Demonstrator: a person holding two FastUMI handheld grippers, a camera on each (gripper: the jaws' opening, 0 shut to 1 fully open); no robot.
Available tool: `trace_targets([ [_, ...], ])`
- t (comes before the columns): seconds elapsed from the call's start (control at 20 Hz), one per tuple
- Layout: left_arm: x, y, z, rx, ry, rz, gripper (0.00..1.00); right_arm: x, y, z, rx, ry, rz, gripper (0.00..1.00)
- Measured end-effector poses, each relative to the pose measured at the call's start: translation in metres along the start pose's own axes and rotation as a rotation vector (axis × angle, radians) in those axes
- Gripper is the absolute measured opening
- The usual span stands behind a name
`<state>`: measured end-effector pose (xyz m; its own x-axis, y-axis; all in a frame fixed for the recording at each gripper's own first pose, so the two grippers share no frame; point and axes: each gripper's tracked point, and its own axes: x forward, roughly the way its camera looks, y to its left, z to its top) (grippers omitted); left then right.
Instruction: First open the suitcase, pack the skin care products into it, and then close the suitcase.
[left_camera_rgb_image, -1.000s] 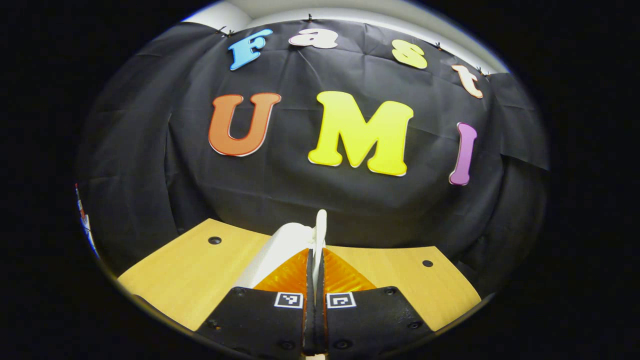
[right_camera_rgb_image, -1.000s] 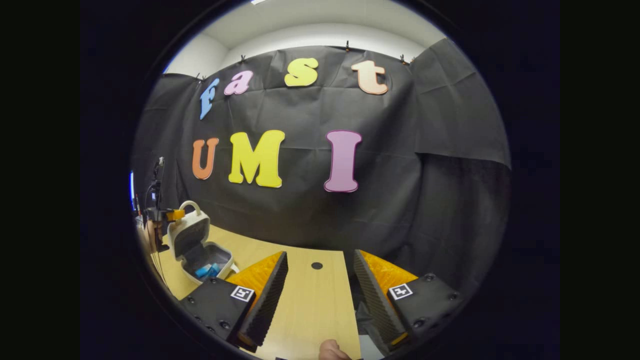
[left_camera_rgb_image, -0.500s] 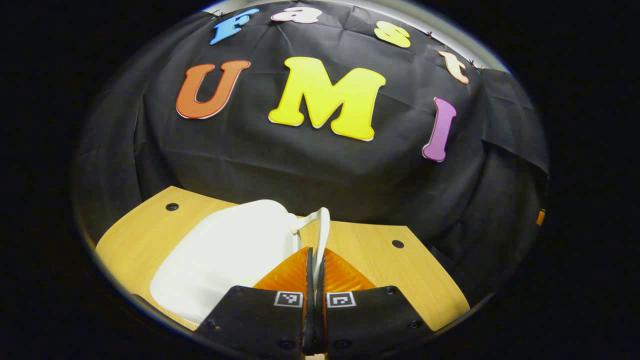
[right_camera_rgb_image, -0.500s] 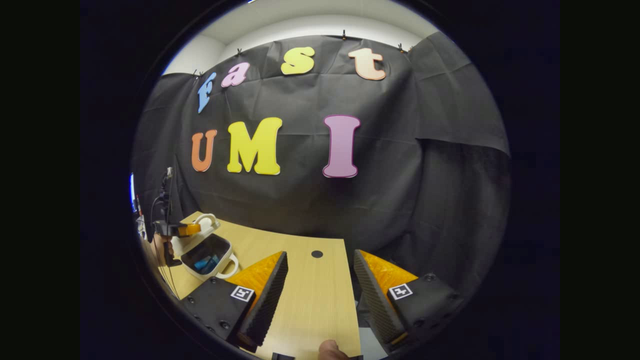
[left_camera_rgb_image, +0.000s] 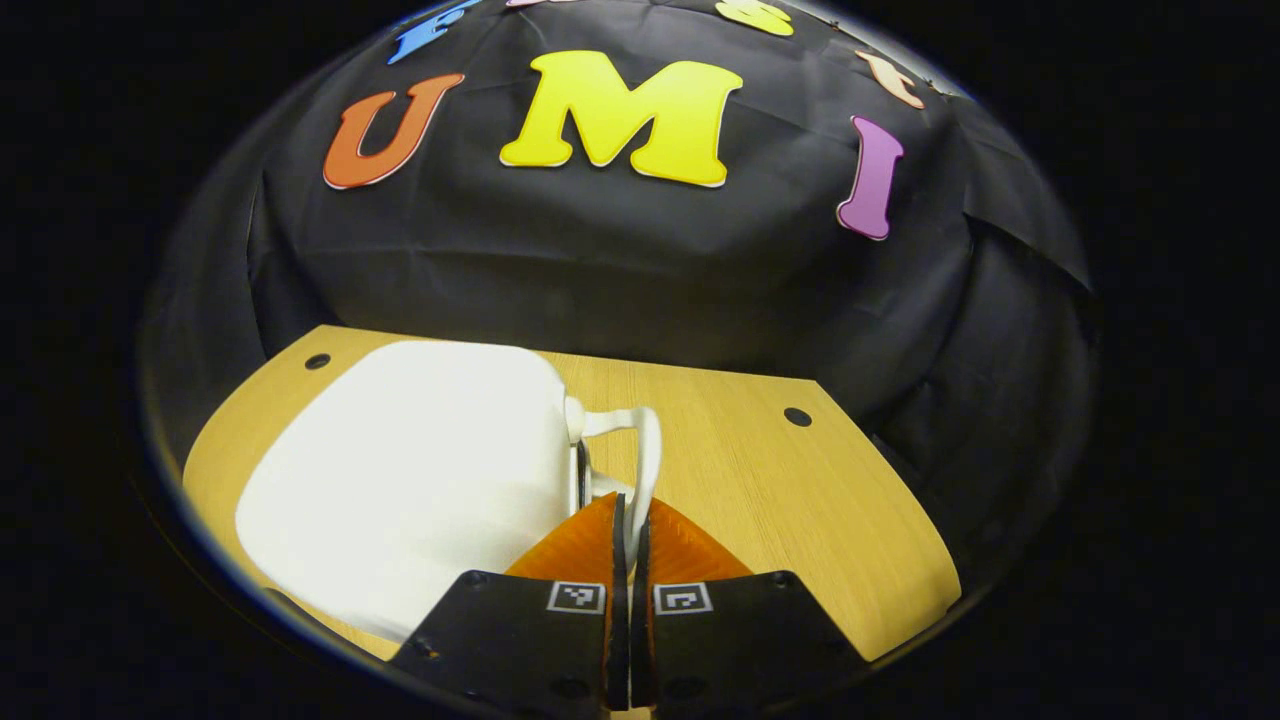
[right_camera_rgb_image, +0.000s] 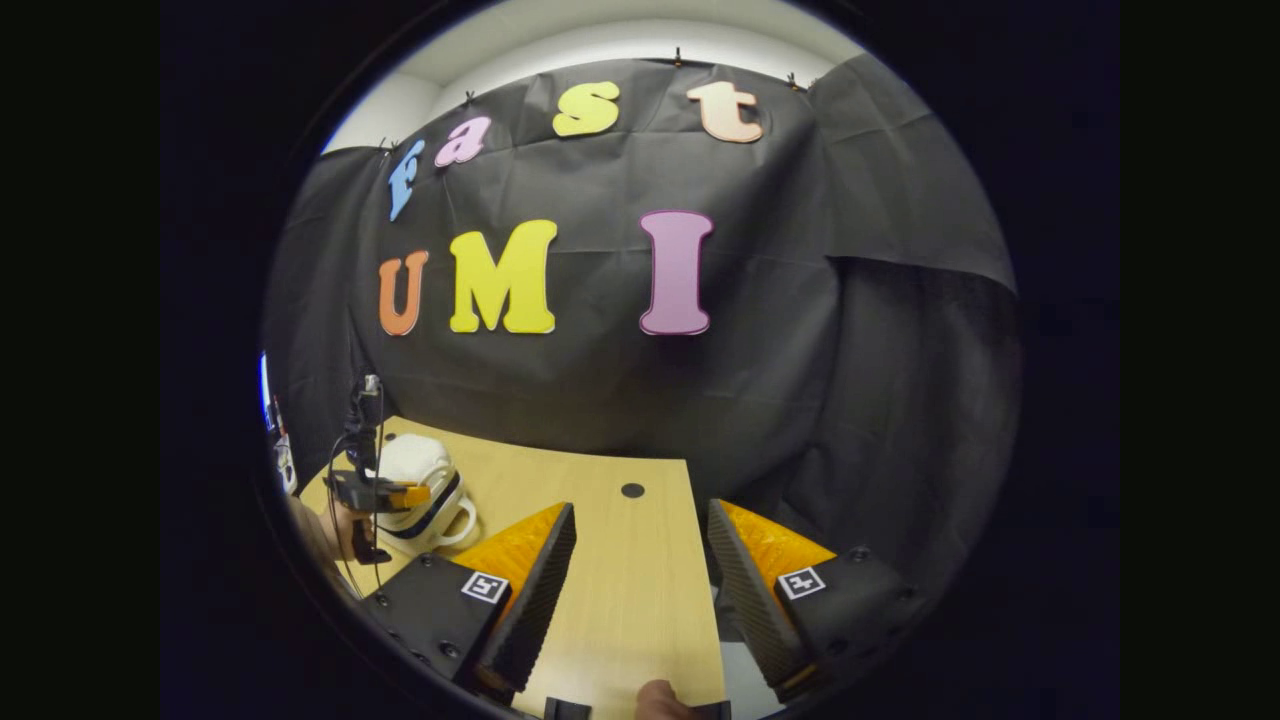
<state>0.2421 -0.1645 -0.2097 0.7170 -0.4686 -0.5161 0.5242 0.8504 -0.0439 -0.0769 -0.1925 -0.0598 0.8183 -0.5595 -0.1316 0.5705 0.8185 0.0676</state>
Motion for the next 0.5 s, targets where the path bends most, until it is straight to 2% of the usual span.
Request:
trace_targets([
  [0.2,0.007,-0.005,-0.01,-0.045,0.023,0.016,0.06,0.002,-0.003,-0.009,0.014,0.025,0.0,0.77],
  [0.3,0.01,-0.011,-0.013,-0.048,0.036,0.02,0.18,0.004,0.0,-0.01,0.015,0.034,0.005,0.79],
  [0.4,0.008,-0.024,-0.01,-0.078,0.038,-0.024,0.31,0.007,0.007,-0.008,0.013,0.035,0.016,0.79],
  [0.45,0.005,-0.028,-0.006,-0.106,0.027,-0.039,0.45,0.008,0.012,-0.007,0.01,0.034,0.024,0.79],
  [0.5,0.0,-0.028,0.001,-0.123,0.015,-0.035,0.66,0.009,0.016,-0.006,0.002,0.032,0.031,0.79],
])
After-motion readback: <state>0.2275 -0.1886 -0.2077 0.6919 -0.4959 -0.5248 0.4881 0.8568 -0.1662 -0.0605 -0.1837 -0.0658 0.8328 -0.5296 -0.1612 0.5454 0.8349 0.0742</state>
